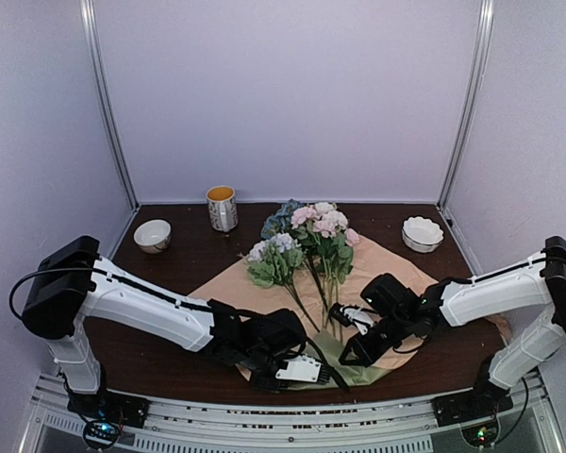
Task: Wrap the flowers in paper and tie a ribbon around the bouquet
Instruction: Fold the bottom corner of the flattened wrapping paper at the center of the board.
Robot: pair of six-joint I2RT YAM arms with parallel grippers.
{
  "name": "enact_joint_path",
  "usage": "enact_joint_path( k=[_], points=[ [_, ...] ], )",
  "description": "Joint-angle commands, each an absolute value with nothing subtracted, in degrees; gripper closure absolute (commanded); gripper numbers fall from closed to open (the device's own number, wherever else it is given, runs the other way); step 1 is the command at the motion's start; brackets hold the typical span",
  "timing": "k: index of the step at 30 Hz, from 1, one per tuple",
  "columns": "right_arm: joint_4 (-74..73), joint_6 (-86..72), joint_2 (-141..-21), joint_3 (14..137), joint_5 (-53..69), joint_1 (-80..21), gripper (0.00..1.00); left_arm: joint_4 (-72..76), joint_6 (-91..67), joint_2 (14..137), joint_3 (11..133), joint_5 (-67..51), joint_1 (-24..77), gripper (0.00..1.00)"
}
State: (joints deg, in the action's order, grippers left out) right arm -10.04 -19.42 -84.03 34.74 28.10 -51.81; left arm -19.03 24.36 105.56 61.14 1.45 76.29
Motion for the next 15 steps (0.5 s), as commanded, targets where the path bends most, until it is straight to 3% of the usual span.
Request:
enact_joint_path(
  k=[1, 10, 15],
  points=[
    [-11.4, -20.7, -82.7, 36.9, 25.7, -51.5, 0.89, -21.0, 25.7, 106.7, 60.7, 0.0, 76.7, 0.71],
    [-28.8, -21.4, -66.3, 41.0, 9.6, -51.6, 0.75, -21.3, 23.7, 106.5, 59.0, -1.9, 76.6, 0.73],
    [-28.0, -25.4, -63.3, 38.4, 14.3, -53.7, 0.8, -21.0, 23.5, 106.6, 59.0, -2.4, 76.6, 0.73]
  ],
)
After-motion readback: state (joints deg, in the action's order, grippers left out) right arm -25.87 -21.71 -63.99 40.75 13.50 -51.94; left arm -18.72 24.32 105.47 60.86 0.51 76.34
